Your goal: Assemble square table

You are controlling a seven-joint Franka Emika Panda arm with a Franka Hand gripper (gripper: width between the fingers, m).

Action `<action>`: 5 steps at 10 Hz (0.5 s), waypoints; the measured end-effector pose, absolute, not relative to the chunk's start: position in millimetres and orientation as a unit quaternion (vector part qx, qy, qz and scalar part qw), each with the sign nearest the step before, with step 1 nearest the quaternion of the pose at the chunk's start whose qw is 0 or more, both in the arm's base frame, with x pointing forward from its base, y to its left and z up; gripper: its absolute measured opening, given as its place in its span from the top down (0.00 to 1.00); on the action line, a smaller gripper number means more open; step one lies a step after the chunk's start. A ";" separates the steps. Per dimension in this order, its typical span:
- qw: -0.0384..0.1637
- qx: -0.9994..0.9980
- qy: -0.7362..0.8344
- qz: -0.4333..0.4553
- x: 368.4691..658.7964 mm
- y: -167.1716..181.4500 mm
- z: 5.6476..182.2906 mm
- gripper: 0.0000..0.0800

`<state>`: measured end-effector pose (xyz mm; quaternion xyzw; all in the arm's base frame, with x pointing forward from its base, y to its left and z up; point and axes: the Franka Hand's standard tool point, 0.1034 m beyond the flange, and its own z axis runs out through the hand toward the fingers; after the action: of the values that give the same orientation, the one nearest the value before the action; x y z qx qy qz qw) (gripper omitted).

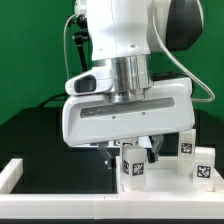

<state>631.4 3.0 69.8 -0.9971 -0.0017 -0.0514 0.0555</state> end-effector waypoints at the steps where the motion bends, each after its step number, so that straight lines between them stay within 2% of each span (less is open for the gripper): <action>1: 0.057 -0.996 0.038 -0.050 631.6 2.8 69.9 0.51; 2: 0.059 -0.994 0.083 -0.047 631.6 1.7 69.7 0.64; 4: 0.062 -0.982 0.171 -0.042 633.2 -0.9 68.7 0.64; 5: 0.065 -0.961 0.264 -0.039 633.2 -2.7 69.0 0.64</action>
Offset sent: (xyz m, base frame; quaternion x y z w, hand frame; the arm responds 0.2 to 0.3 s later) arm 0.0135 -0.0029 -0.0057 -0.0046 -0.0039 0.1978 0.9802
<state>633.2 -2.7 69.0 -0.9614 0.2645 -0.0388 0.0648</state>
